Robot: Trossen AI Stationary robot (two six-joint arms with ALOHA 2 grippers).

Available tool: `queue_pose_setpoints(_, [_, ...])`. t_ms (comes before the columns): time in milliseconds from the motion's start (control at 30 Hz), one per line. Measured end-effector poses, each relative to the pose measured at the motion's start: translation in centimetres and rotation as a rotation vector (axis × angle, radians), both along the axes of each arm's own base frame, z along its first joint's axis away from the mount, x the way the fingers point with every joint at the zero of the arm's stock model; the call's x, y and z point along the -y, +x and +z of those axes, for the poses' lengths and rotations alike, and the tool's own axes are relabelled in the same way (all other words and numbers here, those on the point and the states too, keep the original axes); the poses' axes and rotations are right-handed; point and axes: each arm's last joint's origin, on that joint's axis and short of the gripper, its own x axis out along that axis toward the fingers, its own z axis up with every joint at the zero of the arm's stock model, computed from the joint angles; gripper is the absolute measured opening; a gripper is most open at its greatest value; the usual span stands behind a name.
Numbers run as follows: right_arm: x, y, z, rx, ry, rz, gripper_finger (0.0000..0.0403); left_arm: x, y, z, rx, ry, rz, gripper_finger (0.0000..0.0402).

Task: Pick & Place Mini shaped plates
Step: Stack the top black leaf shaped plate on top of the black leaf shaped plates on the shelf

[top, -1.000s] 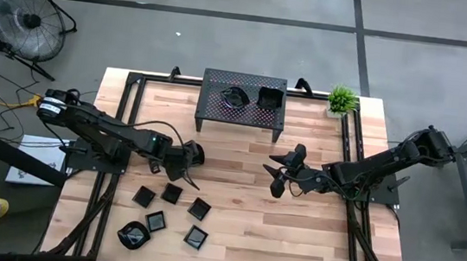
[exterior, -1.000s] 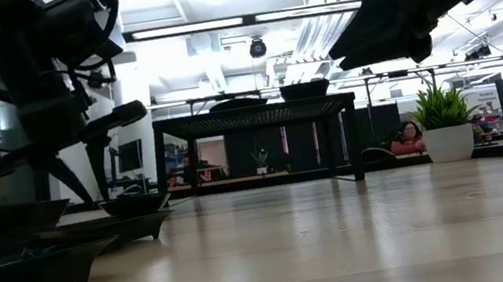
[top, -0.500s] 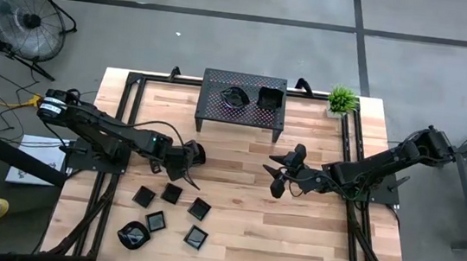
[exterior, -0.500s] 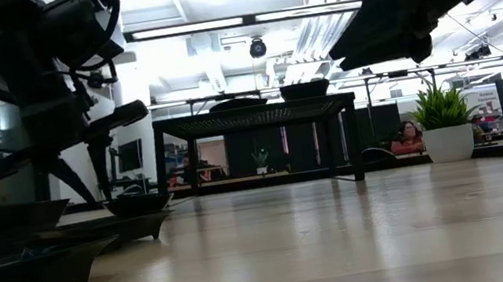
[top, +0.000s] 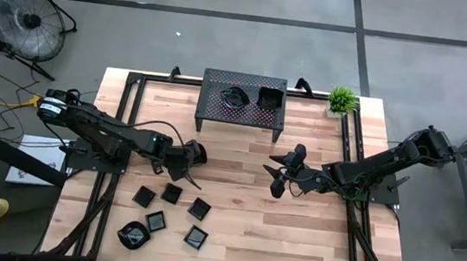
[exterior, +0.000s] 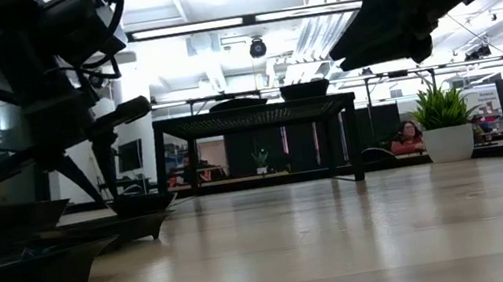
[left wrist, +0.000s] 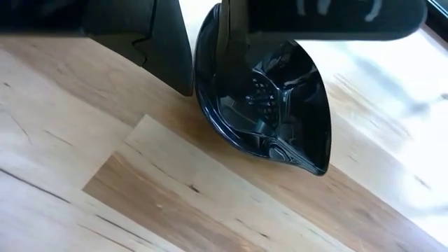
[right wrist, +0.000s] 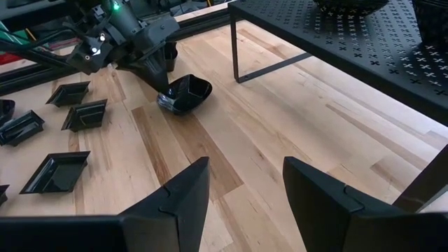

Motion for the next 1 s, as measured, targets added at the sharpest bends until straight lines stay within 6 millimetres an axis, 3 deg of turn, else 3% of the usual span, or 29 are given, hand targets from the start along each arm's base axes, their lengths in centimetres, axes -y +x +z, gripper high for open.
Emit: queue_pose_setpoints(1000, [0.01,0.00,0.01,0.000,-0.003,-0.001,0.0177,0.07,0.52,-0.44,0.056,-0.078,0.141,0.0060])
